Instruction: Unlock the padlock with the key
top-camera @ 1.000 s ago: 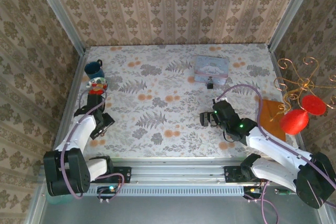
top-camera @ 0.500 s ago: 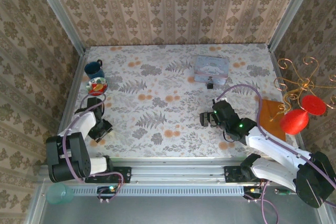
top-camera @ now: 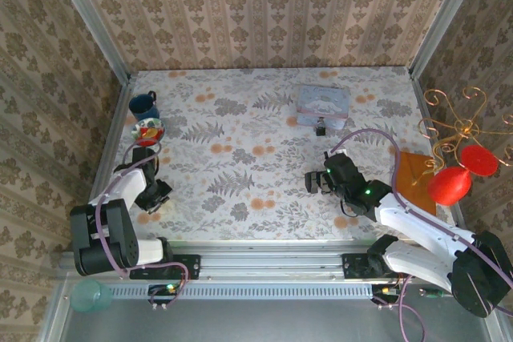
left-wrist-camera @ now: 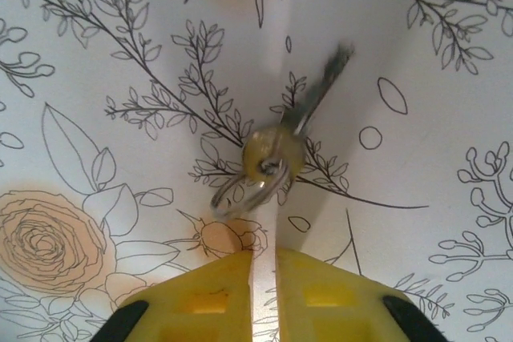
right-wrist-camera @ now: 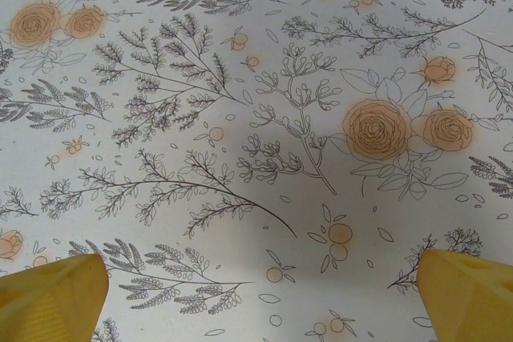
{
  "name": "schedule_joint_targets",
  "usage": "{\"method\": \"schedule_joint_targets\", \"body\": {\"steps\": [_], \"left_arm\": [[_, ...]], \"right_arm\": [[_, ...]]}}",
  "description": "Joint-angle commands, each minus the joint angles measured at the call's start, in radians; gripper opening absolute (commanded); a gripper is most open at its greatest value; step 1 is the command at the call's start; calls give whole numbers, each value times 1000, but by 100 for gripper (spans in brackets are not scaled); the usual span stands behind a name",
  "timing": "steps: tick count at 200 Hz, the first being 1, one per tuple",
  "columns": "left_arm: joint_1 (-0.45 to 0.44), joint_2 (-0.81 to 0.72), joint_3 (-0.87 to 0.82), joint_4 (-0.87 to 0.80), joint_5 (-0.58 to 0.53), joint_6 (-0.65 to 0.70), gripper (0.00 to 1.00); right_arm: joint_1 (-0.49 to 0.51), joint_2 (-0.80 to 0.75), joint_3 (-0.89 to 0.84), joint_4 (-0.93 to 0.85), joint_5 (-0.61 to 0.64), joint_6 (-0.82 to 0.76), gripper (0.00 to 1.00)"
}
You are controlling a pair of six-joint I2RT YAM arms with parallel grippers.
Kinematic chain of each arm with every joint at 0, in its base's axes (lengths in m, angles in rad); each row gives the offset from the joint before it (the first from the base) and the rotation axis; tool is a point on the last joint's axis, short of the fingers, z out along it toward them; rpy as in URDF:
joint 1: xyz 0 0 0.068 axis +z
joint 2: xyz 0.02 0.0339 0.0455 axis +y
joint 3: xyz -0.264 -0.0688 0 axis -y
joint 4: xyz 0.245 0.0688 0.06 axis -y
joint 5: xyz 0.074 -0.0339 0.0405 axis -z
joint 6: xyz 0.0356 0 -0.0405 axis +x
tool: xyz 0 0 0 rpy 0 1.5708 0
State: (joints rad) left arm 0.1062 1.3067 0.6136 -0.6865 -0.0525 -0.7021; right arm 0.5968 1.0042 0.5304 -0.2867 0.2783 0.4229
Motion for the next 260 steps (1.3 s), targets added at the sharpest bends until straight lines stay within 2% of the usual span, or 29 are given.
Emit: {"method": "schedule_joint_targets", "body": {"steps": [1,92,110,117,134,155,177,214,260], "left_arm": [[-8,-34,-27,33,-16,11,12],[-99,-204,-42,47,11,23,2],[-108,-210,-22,-4,-26,20,2],[-106,-208,-11,-28,-57,18,5],[-54,-198,-7,-35,-68,39,21],[45,-156,-15,6,-8,66,28],[66,-98,12,37,-7,96,38],[77,0,59,82,-1,132,38],[96,47,62,104,-15,130,37]], "right_arm": [[6,10,13,13,25,5,100],[6,-1,11,10,30,8,100],[6,1,11,12,29,8,100],[6,2,12,12,29,9,100],[6,2,13,8,26,8,100],[6,-2,11,6,25,9,100],[6,-9,10,6,24,8,100],[6,-9,9,9,17,8,100],[6,-1,10,10,15,8,100]]}}
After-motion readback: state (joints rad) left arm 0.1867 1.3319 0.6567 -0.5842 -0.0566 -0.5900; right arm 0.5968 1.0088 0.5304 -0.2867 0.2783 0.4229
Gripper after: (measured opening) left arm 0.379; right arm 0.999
